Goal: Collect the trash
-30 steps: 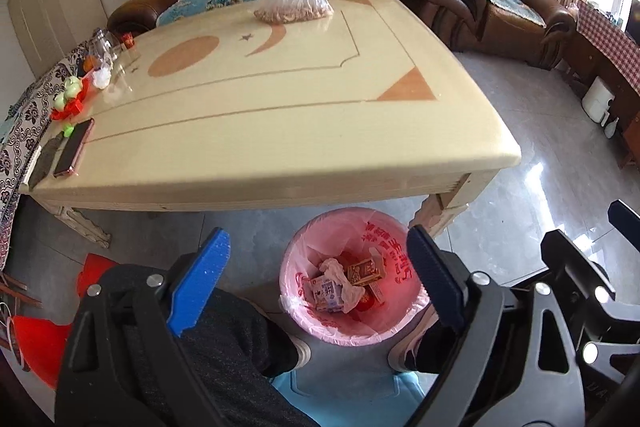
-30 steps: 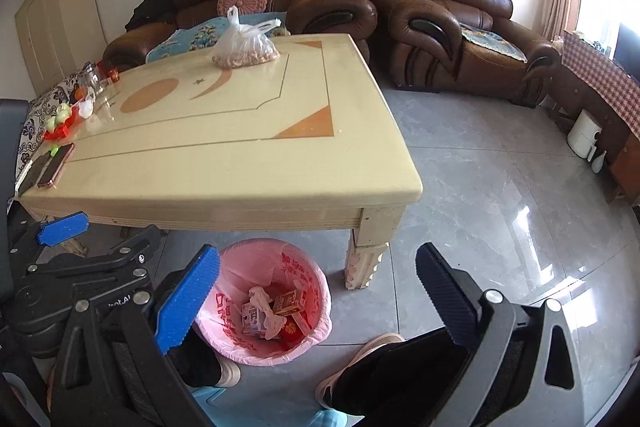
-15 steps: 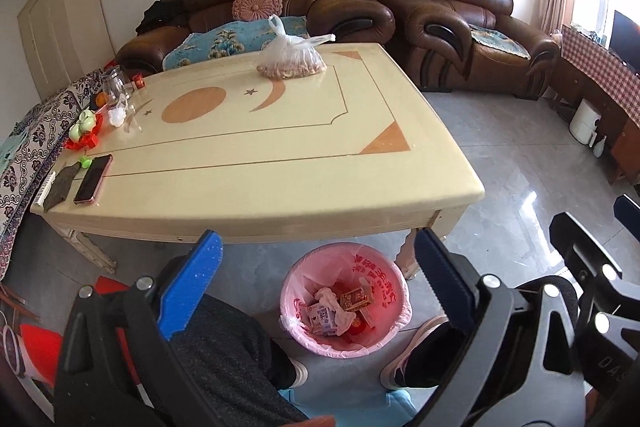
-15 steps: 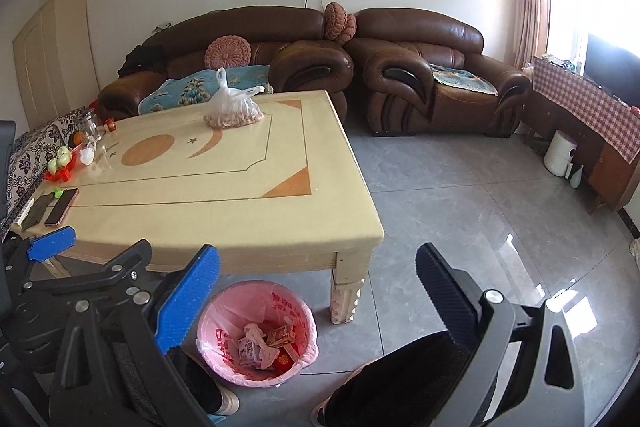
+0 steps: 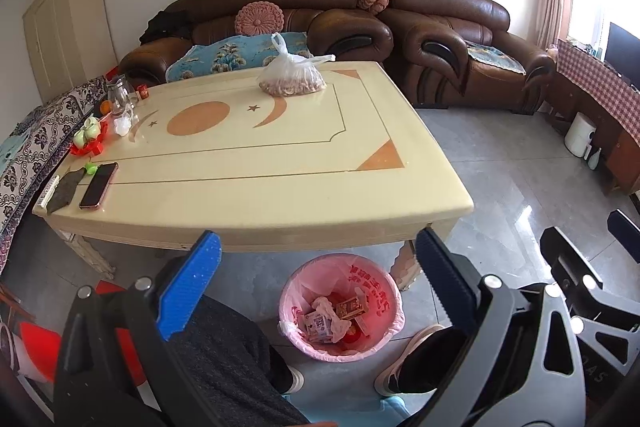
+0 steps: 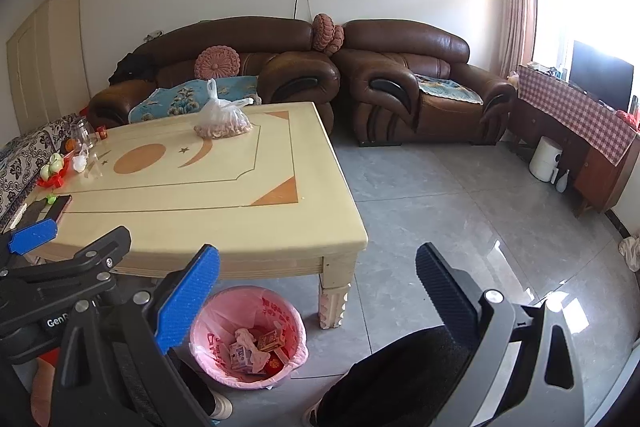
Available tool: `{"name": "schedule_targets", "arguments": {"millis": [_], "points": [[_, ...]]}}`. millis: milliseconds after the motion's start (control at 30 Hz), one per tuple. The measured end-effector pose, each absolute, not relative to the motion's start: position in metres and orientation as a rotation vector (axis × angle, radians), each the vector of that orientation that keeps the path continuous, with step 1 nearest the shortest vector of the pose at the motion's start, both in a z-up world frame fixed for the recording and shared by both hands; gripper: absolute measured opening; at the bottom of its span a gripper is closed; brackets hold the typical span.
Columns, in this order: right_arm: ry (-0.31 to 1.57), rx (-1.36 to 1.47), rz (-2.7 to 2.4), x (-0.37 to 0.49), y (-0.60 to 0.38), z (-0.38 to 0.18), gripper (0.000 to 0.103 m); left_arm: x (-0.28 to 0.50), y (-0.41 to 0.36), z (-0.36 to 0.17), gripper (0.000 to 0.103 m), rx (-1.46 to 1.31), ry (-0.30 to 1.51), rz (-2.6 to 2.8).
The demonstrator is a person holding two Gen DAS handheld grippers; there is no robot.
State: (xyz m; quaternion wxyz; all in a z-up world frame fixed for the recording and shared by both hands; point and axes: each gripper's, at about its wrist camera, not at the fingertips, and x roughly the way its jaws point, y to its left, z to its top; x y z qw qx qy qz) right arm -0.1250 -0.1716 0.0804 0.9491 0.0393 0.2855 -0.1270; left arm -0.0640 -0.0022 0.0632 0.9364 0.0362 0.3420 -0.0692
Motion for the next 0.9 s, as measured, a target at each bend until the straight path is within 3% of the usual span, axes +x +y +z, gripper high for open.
{"name": "schedule_targets", "arguments": {"millis": [900], "points": [[0.590, 0.054, -0.267, -0.1205, -0.1654, 0.0794, 0.096, -0.0616, 0.0072, 0.0659, 0.097, 0.081, 0.692, -0.125]]}}
